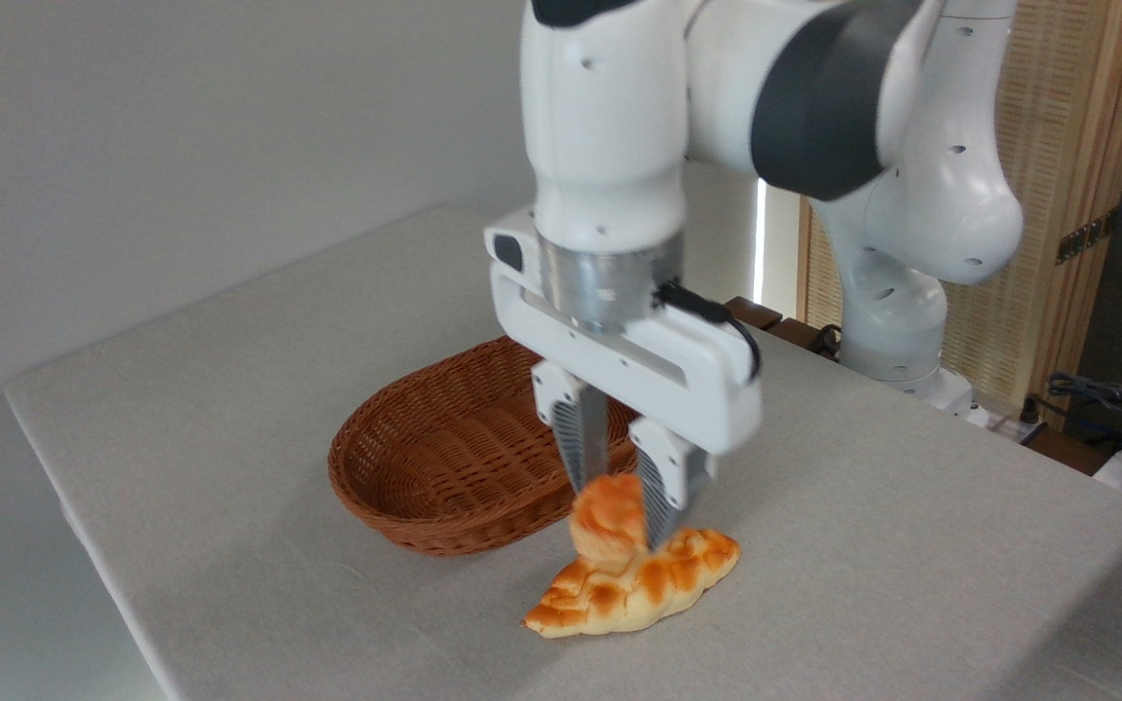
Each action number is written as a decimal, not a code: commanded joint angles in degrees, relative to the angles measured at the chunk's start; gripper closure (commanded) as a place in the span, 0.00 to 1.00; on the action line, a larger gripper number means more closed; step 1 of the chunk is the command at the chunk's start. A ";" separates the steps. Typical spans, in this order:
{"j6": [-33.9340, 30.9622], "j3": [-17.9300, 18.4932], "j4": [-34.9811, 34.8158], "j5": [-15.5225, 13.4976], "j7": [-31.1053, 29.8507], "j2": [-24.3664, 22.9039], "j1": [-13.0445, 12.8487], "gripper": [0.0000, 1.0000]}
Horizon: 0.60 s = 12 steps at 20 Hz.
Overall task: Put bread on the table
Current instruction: 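Lift the bun out of the basket and carry it beside the braided bread, then lower the bun onto the table and open the gripper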
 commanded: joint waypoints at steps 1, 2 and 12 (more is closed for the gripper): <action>0.99 4.02 0.35 1.64 5.74 2.16 -0.66 0.00; 1.17 4.03 0.44 1.73 6.53 2.95 -0.66 0.00; 1.17 6.31 0.26 3.05 11.37 4.89 -0.57 0.00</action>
